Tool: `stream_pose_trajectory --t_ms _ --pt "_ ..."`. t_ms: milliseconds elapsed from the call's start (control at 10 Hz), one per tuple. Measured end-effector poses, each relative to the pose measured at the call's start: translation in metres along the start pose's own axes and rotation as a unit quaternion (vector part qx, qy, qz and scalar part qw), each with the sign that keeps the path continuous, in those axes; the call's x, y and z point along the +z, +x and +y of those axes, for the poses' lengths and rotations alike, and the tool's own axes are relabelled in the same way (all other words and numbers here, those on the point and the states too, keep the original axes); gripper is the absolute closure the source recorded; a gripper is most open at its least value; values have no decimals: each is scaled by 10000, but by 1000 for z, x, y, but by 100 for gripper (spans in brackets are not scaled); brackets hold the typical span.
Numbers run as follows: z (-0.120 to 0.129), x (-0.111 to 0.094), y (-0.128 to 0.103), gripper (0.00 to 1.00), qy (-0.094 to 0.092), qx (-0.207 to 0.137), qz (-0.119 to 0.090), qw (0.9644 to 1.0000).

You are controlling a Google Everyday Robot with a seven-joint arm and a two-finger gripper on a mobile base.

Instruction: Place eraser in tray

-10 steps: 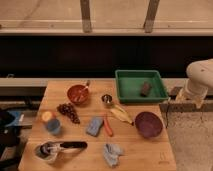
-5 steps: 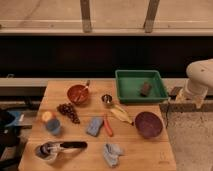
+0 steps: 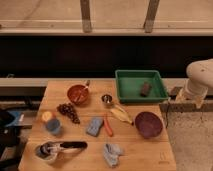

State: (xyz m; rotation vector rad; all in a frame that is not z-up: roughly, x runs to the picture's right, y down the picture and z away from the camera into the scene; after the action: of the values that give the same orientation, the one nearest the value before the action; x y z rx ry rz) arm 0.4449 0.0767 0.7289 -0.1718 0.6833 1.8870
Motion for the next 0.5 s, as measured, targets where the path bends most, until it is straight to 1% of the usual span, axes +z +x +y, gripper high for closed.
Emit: stream_pose_trajectory --t_ms 500 --pt "3 -2 0 34 -48 -57 -9 10000"
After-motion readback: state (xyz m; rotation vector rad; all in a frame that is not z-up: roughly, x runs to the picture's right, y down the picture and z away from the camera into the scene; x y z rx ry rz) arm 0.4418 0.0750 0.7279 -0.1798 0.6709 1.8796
